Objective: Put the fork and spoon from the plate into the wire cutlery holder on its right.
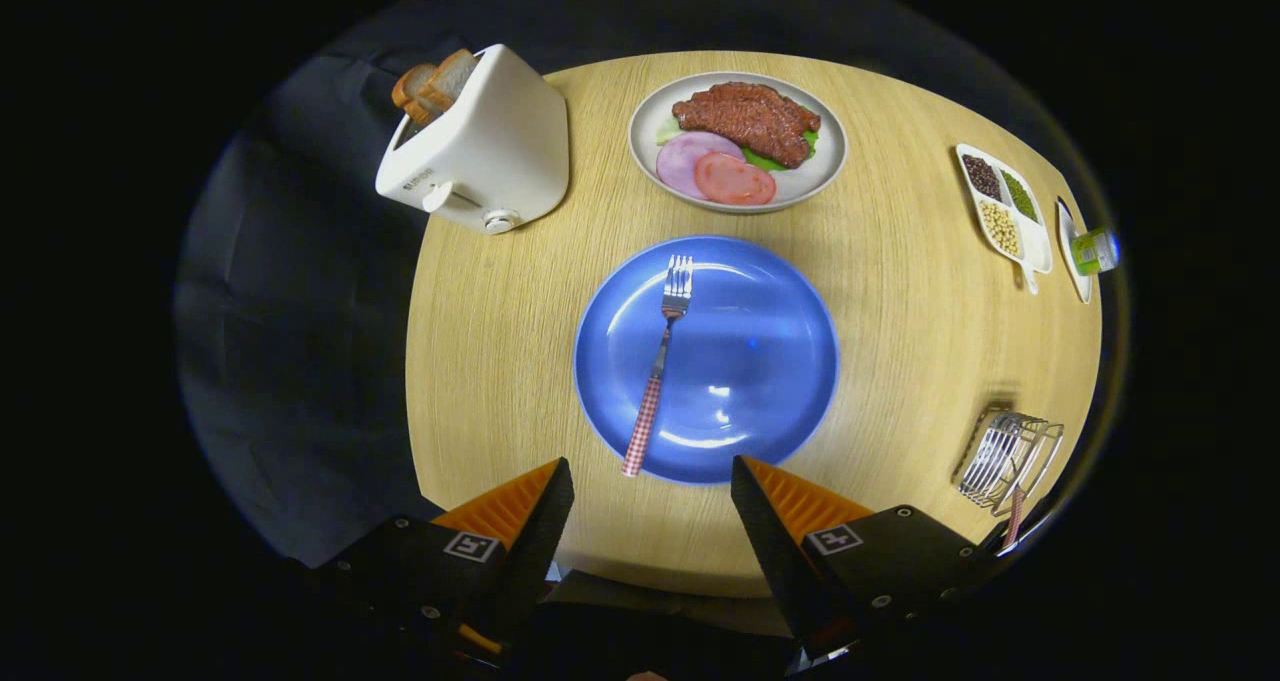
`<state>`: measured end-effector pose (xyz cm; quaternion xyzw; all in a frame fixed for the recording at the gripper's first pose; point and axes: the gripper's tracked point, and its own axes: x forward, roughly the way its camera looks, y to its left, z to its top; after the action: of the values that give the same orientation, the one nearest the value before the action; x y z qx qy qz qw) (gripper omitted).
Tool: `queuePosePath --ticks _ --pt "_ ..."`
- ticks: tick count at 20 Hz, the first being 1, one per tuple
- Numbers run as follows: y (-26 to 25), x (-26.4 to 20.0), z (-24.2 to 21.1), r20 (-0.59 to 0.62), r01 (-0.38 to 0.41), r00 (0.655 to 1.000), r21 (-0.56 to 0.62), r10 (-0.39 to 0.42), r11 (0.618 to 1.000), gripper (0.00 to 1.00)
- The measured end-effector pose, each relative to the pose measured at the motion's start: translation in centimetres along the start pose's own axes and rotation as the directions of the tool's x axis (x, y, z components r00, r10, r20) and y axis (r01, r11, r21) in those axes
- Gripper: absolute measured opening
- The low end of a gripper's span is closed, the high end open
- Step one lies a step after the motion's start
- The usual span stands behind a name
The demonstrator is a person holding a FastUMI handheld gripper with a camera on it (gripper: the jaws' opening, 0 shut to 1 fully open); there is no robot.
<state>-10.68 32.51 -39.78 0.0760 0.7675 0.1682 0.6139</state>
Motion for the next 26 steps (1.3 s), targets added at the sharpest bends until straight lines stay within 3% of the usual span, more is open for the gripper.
queuePosePath --ticks 5,7,11,14,16,18,21,24,26 --pt "0.4 5.1 -0.8 -0.052 0.064 0.997 0.018 -0.063 0.998 0.96" --pt "0.1 6.5 -1.2 -0.066 0.106 0.992 0.013 -0.105 0.994 0.91" --pt "0.6 8.2 -1.5 -0.084 0.110 0.991 0.036 -0.107 0.993 0.76" --pt "1.6 8.2 -1.1 -0.079 0.086 0.994 0.075 -0.080 0.993 0.54" --pt "1.3 8.1 -0.7 -0.061 0.097 0.994 0.091 -0.092 0.991 0.45" --pt "0.0 8.3 -0.5 -0.049 0.135 0.990 0.096 -0.131 0.986 0.37" --pt "-0.3 8.8 -0.9 -0.068 0.136 0.990 0.139 -0.127 0.981 0.35" --pt "-0.6 8.8 -1.2 -0.065 0.150 0.988 0.123 -0.143 0.981 0.18" --pt "-0.8 8.6 -1.5 -0.071 0.145 0.988 0.115 -0.137 0.983 0.13"
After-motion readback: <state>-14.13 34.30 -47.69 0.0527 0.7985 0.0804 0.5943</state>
